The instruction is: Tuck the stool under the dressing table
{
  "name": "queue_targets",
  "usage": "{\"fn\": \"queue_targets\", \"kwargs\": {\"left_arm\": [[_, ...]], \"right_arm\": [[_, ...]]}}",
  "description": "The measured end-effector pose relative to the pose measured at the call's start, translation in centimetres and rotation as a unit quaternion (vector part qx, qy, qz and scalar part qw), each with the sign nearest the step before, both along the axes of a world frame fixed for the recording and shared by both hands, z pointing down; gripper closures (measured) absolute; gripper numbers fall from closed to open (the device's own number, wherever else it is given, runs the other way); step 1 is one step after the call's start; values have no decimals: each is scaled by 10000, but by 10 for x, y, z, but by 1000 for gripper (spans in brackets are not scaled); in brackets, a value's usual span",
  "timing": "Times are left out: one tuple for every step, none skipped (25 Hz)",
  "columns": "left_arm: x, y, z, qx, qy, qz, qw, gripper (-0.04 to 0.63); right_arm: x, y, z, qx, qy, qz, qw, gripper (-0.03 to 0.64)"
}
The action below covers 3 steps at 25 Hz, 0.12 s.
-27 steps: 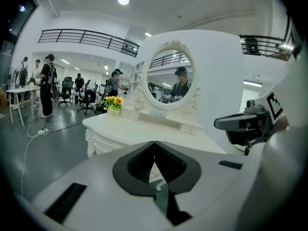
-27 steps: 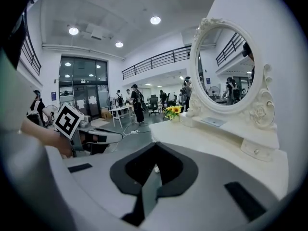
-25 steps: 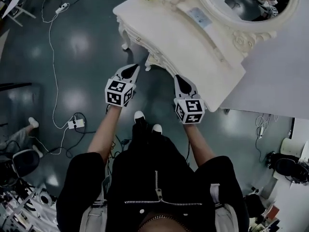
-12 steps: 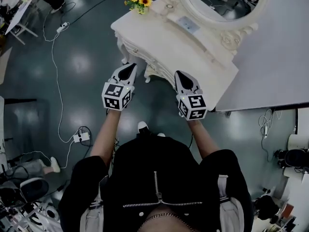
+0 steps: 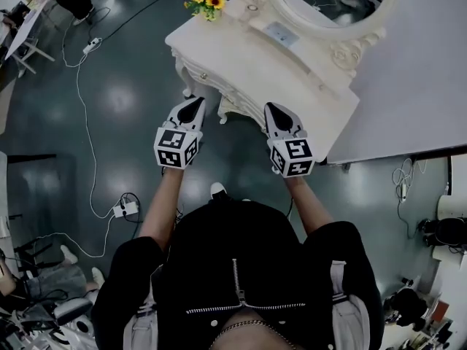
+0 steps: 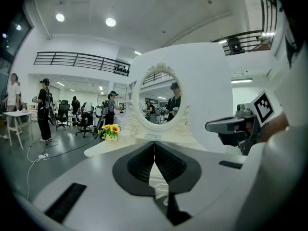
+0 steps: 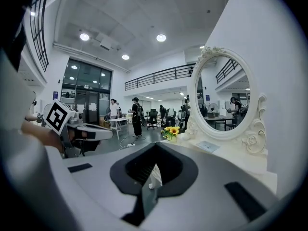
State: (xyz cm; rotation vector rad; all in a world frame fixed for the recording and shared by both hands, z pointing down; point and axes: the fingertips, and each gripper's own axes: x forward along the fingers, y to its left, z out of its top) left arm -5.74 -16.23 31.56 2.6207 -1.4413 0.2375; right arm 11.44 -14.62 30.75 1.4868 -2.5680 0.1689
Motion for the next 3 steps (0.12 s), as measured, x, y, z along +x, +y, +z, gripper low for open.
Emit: {"fn": "queue_targets", "kwargs": {"left_arm": [[-2,-1,1,-4,-10,2,10000,574],[-3,-1,1,-2,-19,5,10000,574],[-5,-2,1,2,-29,9,10000,574]], "right_arm": [[-1,-1,0,3,-1,6,10000,614],[-3,-1,0,8,-3,11,10000,614],[-5,-2,0,14,-6,17,10000,614]]}}
